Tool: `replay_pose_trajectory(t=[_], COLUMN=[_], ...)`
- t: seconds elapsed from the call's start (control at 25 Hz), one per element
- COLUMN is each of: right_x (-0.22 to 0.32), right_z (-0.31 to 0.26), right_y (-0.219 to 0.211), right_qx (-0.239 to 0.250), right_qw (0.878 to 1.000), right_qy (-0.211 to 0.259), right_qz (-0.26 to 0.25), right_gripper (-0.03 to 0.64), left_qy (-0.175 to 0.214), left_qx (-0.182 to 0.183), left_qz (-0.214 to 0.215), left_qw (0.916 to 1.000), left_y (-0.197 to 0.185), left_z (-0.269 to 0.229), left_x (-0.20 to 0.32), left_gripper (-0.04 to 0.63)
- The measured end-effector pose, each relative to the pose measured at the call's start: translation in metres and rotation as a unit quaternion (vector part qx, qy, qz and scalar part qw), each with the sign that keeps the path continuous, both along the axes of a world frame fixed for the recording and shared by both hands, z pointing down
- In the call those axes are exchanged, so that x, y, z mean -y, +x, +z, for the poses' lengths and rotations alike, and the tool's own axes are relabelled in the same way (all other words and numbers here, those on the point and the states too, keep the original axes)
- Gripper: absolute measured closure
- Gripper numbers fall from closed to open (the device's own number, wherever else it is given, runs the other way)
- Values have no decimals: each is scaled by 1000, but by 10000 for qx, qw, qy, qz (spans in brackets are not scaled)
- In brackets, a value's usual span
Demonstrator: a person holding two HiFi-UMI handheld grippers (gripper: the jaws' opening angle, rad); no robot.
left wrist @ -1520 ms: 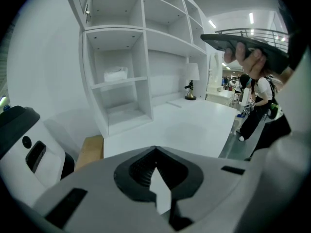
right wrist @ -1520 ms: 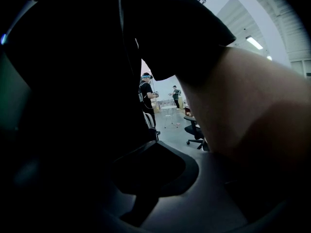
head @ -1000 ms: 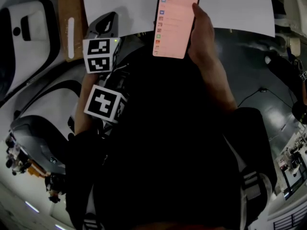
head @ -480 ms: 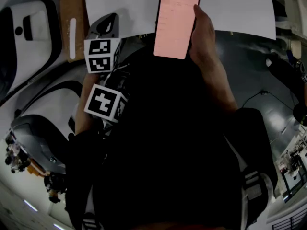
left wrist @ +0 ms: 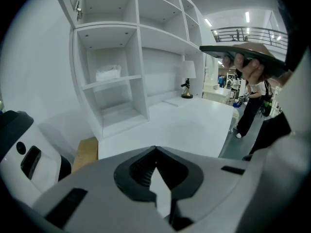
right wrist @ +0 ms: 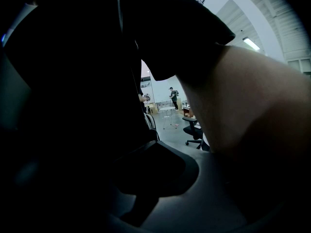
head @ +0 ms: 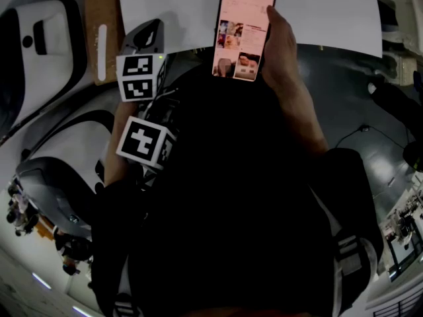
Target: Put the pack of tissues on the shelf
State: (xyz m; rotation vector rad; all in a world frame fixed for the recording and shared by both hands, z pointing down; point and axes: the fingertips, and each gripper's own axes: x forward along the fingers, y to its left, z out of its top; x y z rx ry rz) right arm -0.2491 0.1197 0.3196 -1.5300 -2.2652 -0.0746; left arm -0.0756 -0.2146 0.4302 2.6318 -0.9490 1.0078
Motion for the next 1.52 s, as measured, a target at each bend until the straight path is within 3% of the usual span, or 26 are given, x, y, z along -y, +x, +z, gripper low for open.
replay_pose_trajectory(t=[1.52], right_x=[0], right_z=[0], right_y=[0], right_qx=[-9], right_qw=[10000], right_qy=[-45], right_qz=[-67], right_gripper=[601], left_qy=[-27], left_qx=[-6], left_qz=[-71], left_qw=[10000], left_y=[-5], left_z=[2], left_x=[2], left_gripper=[584])
